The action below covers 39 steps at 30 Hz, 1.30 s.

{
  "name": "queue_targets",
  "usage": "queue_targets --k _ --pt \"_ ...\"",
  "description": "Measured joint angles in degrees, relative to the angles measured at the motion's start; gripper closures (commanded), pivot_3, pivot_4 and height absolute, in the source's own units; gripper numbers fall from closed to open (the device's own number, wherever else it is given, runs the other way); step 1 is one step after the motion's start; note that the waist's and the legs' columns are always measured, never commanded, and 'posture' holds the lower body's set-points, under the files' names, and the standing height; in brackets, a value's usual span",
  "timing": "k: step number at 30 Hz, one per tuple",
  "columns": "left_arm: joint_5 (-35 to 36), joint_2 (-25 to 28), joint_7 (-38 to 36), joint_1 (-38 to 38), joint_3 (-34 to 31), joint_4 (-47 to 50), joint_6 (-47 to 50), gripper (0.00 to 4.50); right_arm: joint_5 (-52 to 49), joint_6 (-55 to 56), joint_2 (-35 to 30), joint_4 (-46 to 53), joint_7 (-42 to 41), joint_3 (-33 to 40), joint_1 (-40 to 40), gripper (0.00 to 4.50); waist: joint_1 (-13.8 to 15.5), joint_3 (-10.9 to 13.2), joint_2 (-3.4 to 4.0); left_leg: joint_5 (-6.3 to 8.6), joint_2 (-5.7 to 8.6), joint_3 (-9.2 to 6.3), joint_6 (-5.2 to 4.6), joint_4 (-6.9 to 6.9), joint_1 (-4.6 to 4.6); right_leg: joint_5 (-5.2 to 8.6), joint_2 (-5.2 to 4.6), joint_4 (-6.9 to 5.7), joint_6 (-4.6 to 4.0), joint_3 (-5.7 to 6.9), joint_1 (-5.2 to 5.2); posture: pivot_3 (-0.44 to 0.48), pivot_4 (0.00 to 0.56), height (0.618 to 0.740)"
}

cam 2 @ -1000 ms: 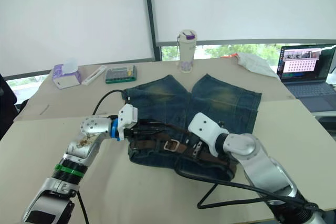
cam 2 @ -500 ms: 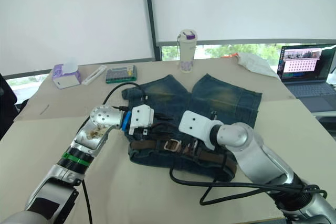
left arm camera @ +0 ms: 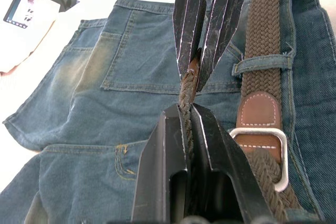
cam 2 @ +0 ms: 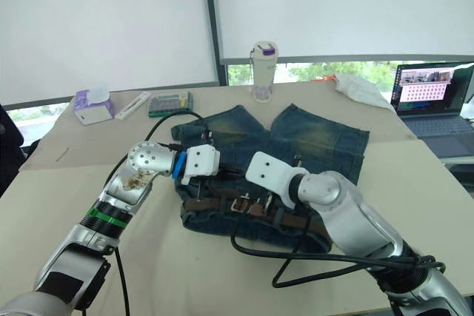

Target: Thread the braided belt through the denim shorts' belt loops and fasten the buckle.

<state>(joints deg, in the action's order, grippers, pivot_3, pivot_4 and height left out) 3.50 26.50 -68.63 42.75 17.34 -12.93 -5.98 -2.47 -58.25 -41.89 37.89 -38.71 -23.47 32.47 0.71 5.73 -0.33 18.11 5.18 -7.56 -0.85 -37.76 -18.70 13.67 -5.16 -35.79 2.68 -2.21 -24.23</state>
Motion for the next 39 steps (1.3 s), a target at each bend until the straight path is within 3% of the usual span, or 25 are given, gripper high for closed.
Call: queue_targets --k 1,6,11,20,26,39 --pt "0.11 0.05 0.22 -0.22 -0.09 0.31 0.23 4.48 -0.39 -0.47 0.25 0.0 -0.03 0.38 0.0 4.5 -0.01 0.0 0.0 0.0 0.0 0.0 0.0 0.0 0.0 0.0 0.0 0.0 0.0 0.0 0.0 0.0 0.15 0.74" --pt "-0.17 1.29 0.7 -2.63 -0.15 0.55 0.0 4.5 -2.3 -1.1 1.48 2.17 0.51 2.9 -6.56 2.72 -0.1 -0.03 0.03 0.0 -0.02 -0.05 0.0 0.03 0.01 0.0 0.01 -0.06 0.0 0.01 0.01 0.0 0.15 0.74" --pt "-1.19 2.26 2.24 -5.47 -0.29 -0.34 -1.63 4.5 0.29 -0.23 0.86 -0.78 2.91 -3.08 -11.15 2.72 -0.02 -0.02 0.03 0.0 0.01 -0.04 0.01 -0.02 0.01 0.0 -0.01 0.0 0.0 0.01 -0.01 0.0 0.15 0.74" --pt "-2.52 3.64 2.94 -8.37 -0.28 -0.29 -4.19 4.5 1.95 2.94 0.06 -3.28 2.72 -4.06 -11.5 2.72 0.06 -0.03 0.03 0.0 0.01 -0.05 0.01 -0.02 0.01 0.0 -0.01 0.03 0.0 0.04 0.03 0.0 0.15 0.74" --pt "-5.7 4.91 3.14 -6.88 -0.08 -2.63 -11.35 4.5 3.32 4.38 -0.09 -3.45 2.82 -4.8 -12.19 4.48 -0.05 -0.03 0.02 0.0 0.0 -0.04 0.01 -0.02 0.03 0.0 0.0 0.02 0.0 0.03 0.03 0.0 0.15 0.74" --pt "-7.92 3.95 -2.29 2.82 4.16 -18.0 -31.27 4.5 -0.66 2.75 3.12 -0.22 2.83 4.85 -14.91 4.48 0.01 -0.03 0.02 0.0 0.02 -0.04 0.0 -0.02 0.0 0.0 0.01 0.01 0.0 0.09 0.03 0.0 0.15 0.74"
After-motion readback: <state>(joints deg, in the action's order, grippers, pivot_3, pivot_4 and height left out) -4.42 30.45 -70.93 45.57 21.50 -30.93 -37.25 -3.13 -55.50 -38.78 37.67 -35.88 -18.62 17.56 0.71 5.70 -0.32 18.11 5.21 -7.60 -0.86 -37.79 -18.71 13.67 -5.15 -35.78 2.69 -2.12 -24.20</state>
